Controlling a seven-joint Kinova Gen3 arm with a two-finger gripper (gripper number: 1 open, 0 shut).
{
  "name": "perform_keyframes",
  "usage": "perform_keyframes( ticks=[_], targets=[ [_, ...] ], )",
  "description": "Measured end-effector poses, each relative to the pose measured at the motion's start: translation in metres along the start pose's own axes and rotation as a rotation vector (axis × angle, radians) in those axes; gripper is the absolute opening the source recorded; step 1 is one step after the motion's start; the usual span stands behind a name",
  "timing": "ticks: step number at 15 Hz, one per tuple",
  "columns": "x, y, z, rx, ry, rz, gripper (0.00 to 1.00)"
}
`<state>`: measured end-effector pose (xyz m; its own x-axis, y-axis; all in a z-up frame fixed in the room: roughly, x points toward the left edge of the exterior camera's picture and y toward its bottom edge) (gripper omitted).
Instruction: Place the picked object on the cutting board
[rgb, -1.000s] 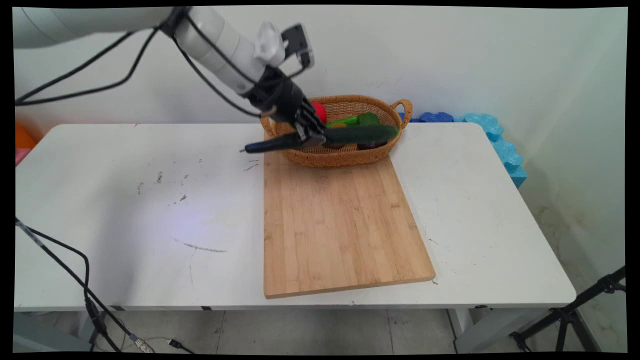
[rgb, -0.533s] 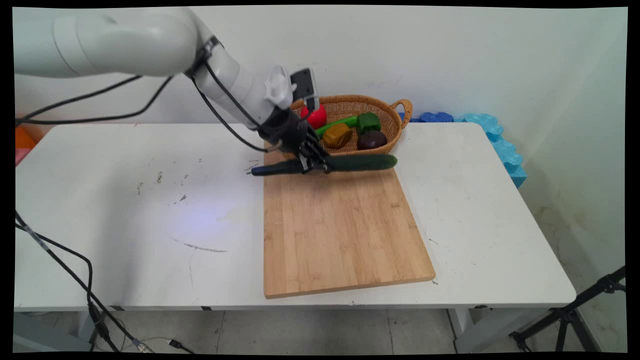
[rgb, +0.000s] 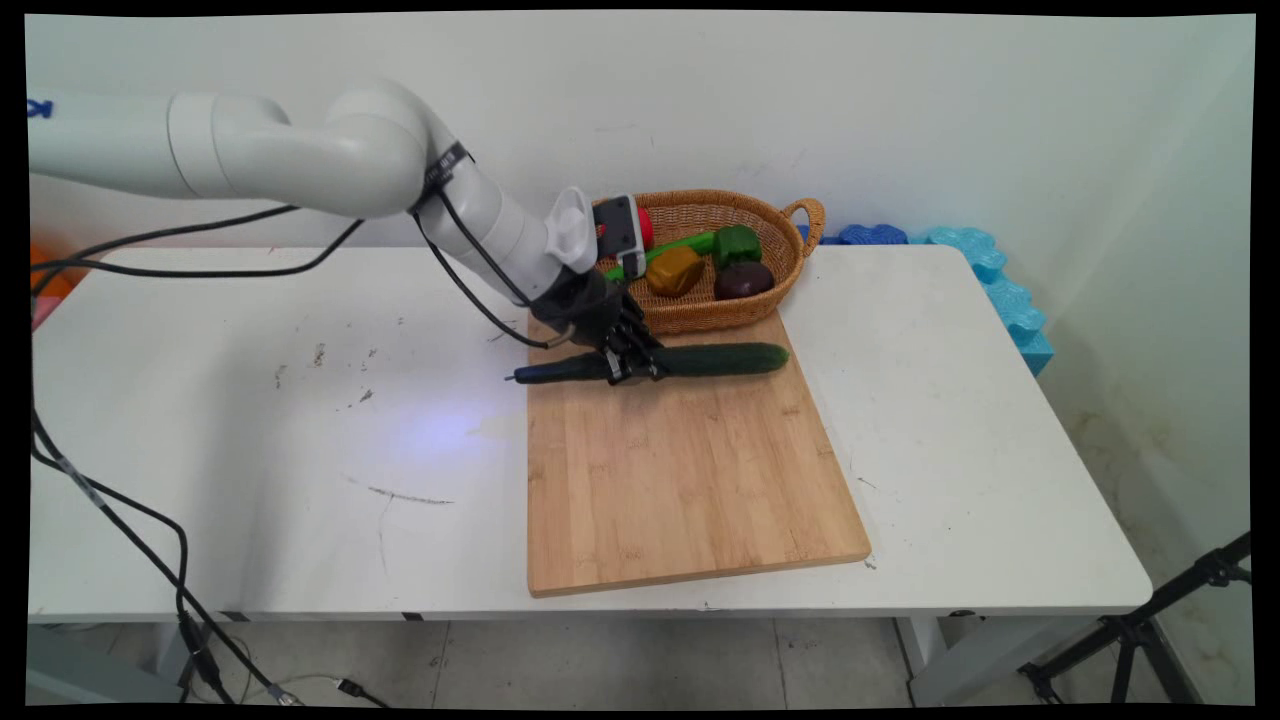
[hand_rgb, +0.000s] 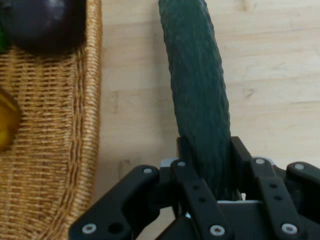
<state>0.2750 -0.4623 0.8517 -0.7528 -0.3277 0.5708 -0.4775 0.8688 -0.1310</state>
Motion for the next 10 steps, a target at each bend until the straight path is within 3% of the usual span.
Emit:
perform_keyframes(
  ticks=[7,8,10],
  targets=[
    [-0.009,0.004,0.017,-0.002,0.007,-0.005,0.0],
    [-0.009,0.004,0.019,-0.002,0.01,-0.005,1.0],
    [-0.01,0.005,0.022,-0.002,0.016,-0.007,1.0]
  ],
)
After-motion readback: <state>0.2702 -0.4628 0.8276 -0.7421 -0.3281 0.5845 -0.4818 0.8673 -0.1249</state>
